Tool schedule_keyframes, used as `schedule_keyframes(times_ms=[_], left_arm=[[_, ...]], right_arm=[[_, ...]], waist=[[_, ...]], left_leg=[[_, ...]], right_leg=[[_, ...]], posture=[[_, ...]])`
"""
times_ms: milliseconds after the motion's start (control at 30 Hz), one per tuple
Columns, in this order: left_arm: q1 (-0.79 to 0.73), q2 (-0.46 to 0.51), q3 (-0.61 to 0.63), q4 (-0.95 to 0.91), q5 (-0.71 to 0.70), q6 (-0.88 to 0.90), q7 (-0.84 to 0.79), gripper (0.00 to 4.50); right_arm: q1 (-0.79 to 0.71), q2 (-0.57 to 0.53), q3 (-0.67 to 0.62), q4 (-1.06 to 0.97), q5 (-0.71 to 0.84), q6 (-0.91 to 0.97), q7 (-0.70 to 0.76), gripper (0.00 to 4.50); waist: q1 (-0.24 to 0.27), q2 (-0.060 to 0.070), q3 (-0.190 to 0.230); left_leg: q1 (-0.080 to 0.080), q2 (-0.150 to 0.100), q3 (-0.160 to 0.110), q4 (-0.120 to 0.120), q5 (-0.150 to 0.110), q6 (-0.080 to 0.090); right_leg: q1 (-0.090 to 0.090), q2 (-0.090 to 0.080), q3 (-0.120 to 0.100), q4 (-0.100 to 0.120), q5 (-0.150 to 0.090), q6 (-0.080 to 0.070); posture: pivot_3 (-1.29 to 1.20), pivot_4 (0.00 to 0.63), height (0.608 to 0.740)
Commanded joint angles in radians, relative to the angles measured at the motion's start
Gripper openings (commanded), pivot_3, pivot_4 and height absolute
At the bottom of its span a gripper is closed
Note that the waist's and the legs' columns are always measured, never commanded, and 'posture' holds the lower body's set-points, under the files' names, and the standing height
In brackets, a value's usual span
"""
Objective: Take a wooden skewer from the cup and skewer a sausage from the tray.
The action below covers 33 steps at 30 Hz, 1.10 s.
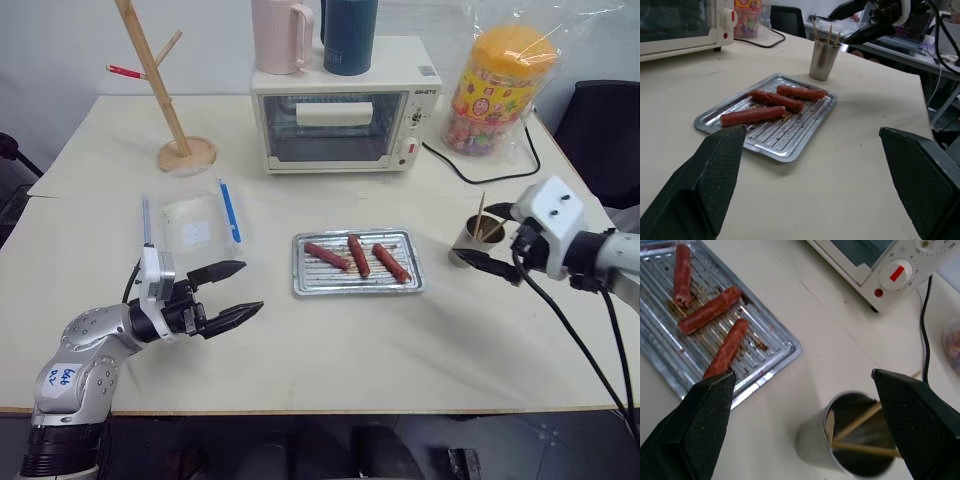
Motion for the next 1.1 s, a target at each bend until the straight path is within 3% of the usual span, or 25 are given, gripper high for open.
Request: schedule_keyframes(times_ms=[33, 500, 833, 1100], left_arm=[[0.025, -0.005, 0.015, -0.074, -0.015, 0.002, 0.025, 4.50], [0.045, -0.005, 0.027, -0.087, -0.013, -0.015, 0.041, 4.50], [0.030, -0.015, 0.014, -0.061, -0.002, -0.044, 0.041, 4.50], [0.011, -0.028, 0.008, -0.046, -0.003, -0.047, 0.039, 4.50]], right_arm=[[-0.035, 0.009, 0.002, 0.008, -0.031, 0.018, 0.006, 3.92], [-0.031, 0.033, -0.005, 0.058, -0.100, -0.027, 0.049, 0.05], [-0.086, -0.004, -0.106, 0.125, -0.048, -0.055, 0.130, 0.01], [-0.235, -0.066, -0.259, 0.217, 0.117, -0.082, 0.348, 0.01]], waist=[[0.000, 0.000, 0.000], [-0.005, 0.000, 0.000], [-0.004, 0.000, 0.000], [-0.005, 0.000, 0.000]], left_leg=[[0.000, 0.000, 0.000, 0.000, 0.000, 0.000], [0.000, 0.000, 0.001, 0.000, 0.000, 0.000], [0.000, 0.000, 0.001, 0.000, 0.000, 0.000], [0.000, 0.000, 0.001, 0.000, 0.000, 0.000]], right_leg=[[0.000, 0.000, 0.000, 0.000, 0.000, 0.000], [-0.001, 0.000, 0.000, 0.001, 0.000, 0.000], [-0.001, 0.000, 0.000, 0.000, 0.000, 0.000], [-0.001, 0.001, 0.000, 0.000, 0.000, 0.000]], posture=[[0.00, 0.150, 0.740], [0.00, 0.150, 0.740], [0.00, 0.150, 0.740], [0.00, 0.150, 0.740]])
